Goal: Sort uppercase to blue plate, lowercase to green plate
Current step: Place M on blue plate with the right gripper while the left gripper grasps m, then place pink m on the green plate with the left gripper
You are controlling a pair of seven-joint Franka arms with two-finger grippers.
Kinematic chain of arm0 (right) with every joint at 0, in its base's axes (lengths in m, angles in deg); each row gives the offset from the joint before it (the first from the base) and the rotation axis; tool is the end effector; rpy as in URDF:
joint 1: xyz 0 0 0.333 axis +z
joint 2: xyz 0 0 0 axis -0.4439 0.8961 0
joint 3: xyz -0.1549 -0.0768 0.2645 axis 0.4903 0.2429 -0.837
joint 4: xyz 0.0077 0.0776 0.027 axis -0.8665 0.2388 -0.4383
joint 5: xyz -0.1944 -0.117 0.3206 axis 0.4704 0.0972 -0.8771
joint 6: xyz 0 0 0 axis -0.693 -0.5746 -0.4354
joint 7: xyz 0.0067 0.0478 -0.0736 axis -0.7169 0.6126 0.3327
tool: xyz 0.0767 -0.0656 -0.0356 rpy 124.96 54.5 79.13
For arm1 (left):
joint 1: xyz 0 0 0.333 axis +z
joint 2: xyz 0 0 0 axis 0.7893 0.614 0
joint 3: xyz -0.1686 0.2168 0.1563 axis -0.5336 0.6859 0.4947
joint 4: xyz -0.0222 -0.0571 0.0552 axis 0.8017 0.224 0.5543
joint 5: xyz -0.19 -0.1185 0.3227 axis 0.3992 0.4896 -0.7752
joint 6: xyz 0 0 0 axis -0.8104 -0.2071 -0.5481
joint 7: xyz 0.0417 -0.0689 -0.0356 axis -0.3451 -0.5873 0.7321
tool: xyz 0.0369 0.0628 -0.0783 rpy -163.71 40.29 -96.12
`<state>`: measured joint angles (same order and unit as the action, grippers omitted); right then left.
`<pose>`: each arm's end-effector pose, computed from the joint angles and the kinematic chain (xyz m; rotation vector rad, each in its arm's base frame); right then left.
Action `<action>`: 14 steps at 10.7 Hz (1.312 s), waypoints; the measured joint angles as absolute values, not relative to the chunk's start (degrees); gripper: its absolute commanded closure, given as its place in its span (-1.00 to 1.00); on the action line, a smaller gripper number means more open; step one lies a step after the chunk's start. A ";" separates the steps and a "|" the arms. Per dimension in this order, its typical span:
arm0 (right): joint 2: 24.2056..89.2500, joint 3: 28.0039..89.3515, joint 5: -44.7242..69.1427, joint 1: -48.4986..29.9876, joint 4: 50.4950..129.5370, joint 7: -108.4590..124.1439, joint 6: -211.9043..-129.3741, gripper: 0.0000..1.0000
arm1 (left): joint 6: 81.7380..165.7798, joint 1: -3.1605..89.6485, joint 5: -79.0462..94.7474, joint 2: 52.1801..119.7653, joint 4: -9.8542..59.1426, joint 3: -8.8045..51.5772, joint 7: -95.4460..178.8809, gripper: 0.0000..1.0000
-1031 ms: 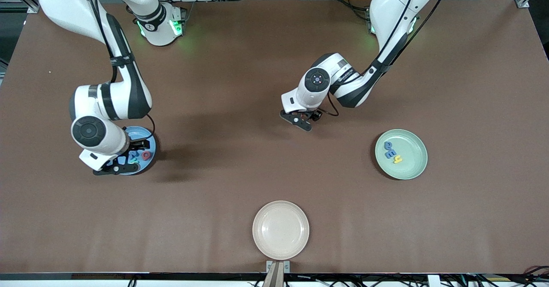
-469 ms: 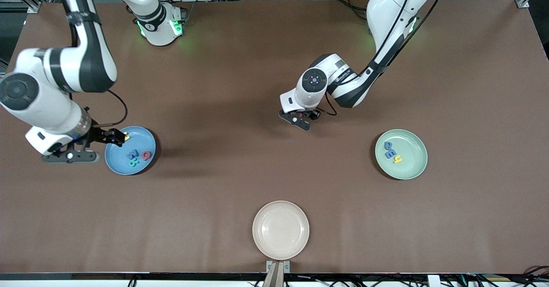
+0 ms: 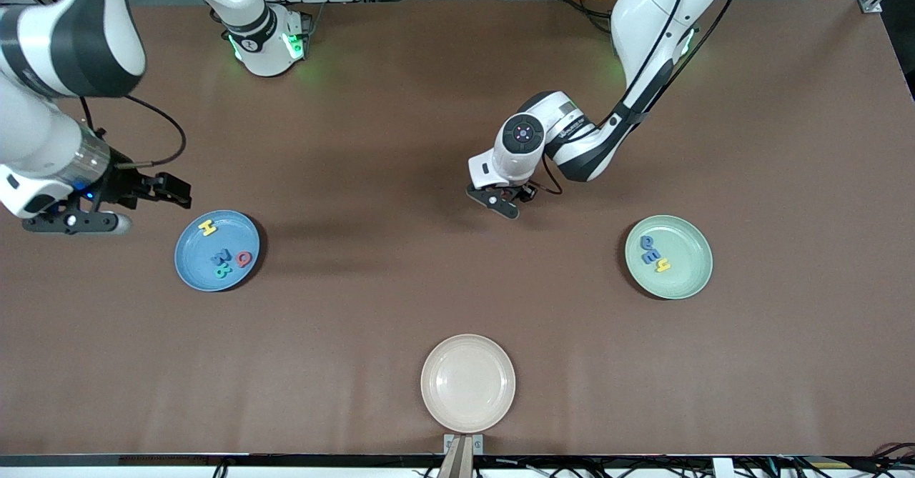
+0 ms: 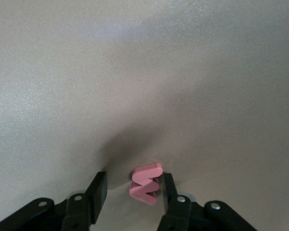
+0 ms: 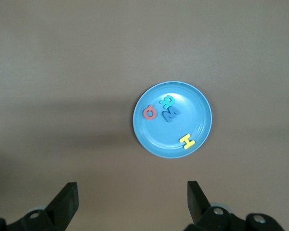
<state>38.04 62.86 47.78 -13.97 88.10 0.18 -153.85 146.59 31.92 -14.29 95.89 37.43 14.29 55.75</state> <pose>0.5826 0.0333 0.5326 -3.1336 0.0031 0.0846 0.4287 -0.4292 0.1759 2.9601 -0.8438 -0.1809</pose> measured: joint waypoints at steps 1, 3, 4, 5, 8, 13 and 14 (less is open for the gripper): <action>37.97 62.81 47.69 -13.97 85.17 0.87 -151.36 -1.00 | 146.59 31.89 -14.29 95.90 37.43 14.29 55.78 0.08; 37.92 62.77 47.58 -13.97 79.76 3.09 -147.84 -1.00 | 146.59 31.65 -14.34 96.01 37.43 14.29 56.09 0.71; 37.91 62.66 47.50 -13.97 77.15 3.54 -145.75 -1.00 | 146.59 31.37 -14.74 96.02 37.40 14.29 56.49 1.00; 37.91 62.42 47.37 -13.96 75.17 3.66 -143.88 -1.00 | 146.56 31.25 -15.76 96.00 37.34 14.28 57.05 1.00; 37.92 58.95 47.30 -16.46 71.66 3.73 -141.78 -1.00 | 146.63 31.46 -18.93 95.86 36.84 14.42 61.22 1.00; 37.77 47.65 47.37 -27.16 69.81 4.07 -138.90 -1.00 | 143.83 51.60 -19.61 88.41 35.39 8.23 50.94 1.00; 37.55 47.59 47.48 -27.24 69.81 4.07 -138.15 -1.00 | 143.20 54.69 -19.61 87.16 35.24 8.70 46.39 1.00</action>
